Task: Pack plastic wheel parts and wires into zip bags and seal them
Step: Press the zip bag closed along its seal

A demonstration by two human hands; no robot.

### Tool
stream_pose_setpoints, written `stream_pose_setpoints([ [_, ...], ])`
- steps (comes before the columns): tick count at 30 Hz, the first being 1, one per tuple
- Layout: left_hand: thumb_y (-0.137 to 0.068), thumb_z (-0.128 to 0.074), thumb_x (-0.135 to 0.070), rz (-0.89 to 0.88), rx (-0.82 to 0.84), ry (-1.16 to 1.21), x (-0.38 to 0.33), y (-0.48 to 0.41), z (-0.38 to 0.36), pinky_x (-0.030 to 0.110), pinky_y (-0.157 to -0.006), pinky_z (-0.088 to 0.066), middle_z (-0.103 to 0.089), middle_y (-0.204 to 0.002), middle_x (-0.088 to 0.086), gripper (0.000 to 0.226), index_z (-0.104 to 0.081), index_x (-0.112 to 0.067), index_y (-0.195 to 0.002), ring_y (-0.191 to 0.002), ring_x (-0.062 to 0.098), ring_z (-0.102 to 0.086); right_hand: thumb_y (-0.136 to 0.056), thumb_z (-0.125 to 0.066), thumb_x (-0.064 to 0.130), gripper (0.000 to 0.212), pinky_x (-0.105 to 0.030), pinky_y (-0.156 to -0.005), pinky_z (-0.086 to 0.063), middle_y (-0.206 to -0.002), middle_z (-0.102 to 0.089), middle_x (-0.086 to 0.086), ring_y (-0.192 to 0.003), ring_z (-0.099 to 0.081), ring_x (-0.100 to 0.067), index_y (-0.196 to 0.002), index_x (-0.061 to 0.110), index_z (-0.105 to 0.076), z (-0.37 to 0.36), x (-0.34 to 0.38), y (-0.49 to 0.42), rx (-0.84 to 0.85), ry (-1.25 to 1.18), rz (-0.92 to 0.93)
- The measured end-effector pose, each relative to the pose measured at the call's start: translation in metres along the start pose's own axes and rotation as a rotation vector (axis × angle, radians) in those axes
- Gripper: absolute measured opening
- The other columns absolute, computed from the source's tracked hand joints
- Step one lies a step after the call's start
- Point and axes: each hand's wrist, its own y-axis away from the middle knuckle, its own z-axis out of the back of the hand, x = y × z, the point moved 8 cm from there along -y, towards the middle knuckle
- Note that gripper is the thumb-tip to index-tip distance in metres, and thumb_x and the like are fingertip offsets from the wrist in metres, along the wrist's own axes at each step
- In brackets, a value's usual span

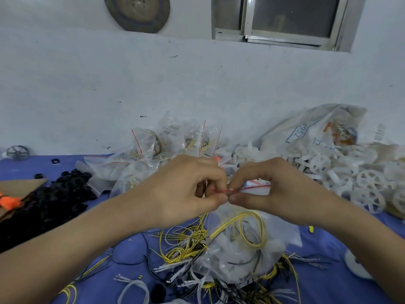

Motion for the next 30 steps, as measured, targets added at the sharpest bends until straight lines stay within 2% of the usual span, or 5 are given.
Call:
stream_pose_setpoints([
  [7,-0.078,-0.068,-0.017,0.029,-0.026,-0.020,0.002,-0.002,-0.006,0.014,-0.054,-0.034,-0.050,-0.065,-0.008,0.013,-0.058,-0.019,-0.069,-0.060,0.007,-0.048,-0.082,-0.071,0.019,0.013,-0.018,-0.069,-0.043,-0.076,-0.067,0.012,-0.074,-0.060,-0.002,-0.073,0.027,-0.067,0.000,-0.007,0.001,-0.006,-0.021,-0.065],
  [9,-0.076,-0.064,-0.022,0.037,-0.029,-0.006,0.003,-0.002,-0.006,0.014,-0.053,-0.034,-0.050,-0.065,-0.006,0.010,-0.058,-0.019,-0.068,-0.059,0.008,-0.048,-0.082,-0.071,0.021,0.011,-0.024,-0.073,-0.044,-0.077,-0.067,0.009,-0.076,-0.060,-0.006,-0.074,0.026,-0.066,0.002,-0.005,0.004,-0.034,0.018,-0.044],
  [13,-0.075,-0.060,-0.023,0.038,-0.040,0.005,0.005,-0.001,-0.006,0.002,-0.062,-0.034,-0.049,-0.063,-0.006,0.013,-0.052,-0.024,-0.065,-0.059,0.010,-0.048,-0.081,-0.072,0.014,0.020,-0.010,-0.070,-0.038,-0.076,-0.064,0.014,-0.076,-0.057,0.002,-0.075,0.030,-0.061,0.008,-0.005,0.009,-0.063,0.080,-0.007],
  [18,-0.075,-0.053,-0.037,0.028,-0.011,-0.162,0.004,0.001,-0.017,0.035,-0.060,-0.045,-0.048,-0.074,-0.010,0.011,-0.056,-0.026,-0.073,-0.067,0.005,-0.045,-0.081,-0.072,0.013,0.013,-0.017,-0.073,-0.042,-0.078,-0.065,0.011,-0.079,-0.059,-0.003,-0.077,0.023,-0.065,-0.003,-0.008,0.009,-0.025,0.030,-0.043],
  [30,-0.079,-0.052,-0.034,0.006,-0.043,-0.081,0.009,0.005,-0.022,0.033,-0.057,-0.041,-0.044,-0.068,-0.009,0.015,-0.050,-0.025,-0.068,-0.063,0.006,-0.044,-0.086,-0.067,0.018,0.015,-0.011,-0.075,-0.037,-0.075,-0.059,0.018,-0.083,-0.055,0.000,-0.078,0.029,-0.060,-0.007,-0.007,0.004,0.046,0.098,-0.031],
])
